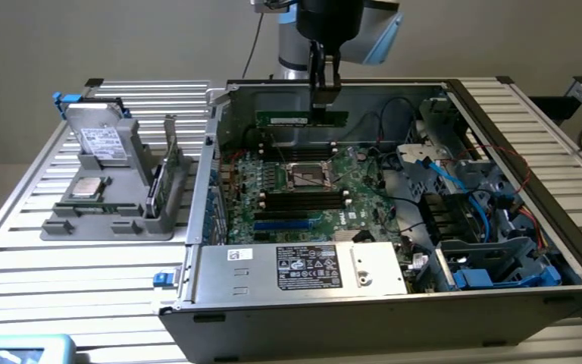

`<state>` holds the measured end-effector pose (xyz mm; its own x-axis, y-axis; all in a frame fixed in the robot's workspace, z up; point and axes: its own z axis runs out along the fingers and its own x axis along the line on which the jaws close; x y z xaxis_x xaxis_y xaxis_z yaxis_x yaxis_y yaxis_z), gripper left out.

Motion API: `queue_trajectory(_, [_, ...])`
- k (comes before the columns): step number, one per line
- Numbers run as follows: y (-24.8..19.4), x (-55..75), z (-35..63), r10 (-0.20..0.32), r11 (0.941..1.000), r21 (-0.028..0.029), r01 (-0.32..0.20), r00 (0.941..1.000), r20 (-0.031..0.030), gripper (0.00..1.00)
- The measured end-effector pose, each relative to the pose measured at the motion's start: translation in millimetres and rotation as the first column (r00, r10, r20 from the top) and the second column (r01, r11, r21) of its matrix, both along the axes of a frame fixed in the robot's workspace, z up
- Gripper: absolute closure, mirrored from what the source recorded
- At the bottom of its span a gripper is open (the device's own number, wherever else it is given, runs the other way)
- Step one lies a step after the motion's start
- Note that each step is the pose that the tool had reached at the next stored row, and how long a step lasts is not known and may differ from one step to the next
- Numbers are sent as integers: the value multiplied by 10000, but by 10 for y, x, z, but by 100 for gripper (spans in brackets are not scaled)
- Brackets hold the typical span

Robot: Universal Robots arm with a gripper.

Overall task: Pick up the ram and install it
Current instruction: 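Pick up the ram and move it above insertion slot, then insert the ram into the slot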

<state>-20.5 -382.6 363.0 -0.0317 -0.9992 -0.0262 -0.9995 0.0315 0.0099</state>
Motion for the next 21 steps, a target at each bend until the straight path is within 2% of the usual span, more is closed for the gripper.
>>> queue_trajectory(3, [0,1,-7,7,10000,-11,-7,10000,1,88])
queue_trajectory(12, [0,0,-28,20,9999,-107,-20,10000,-1,88])
queue_trajectory(17, [0,0,-61,20,9999,-130,-20,10000,0,88])
queue_trajectory(21, [0,0,-93,20,9998,-173,-20,10000,4,88])
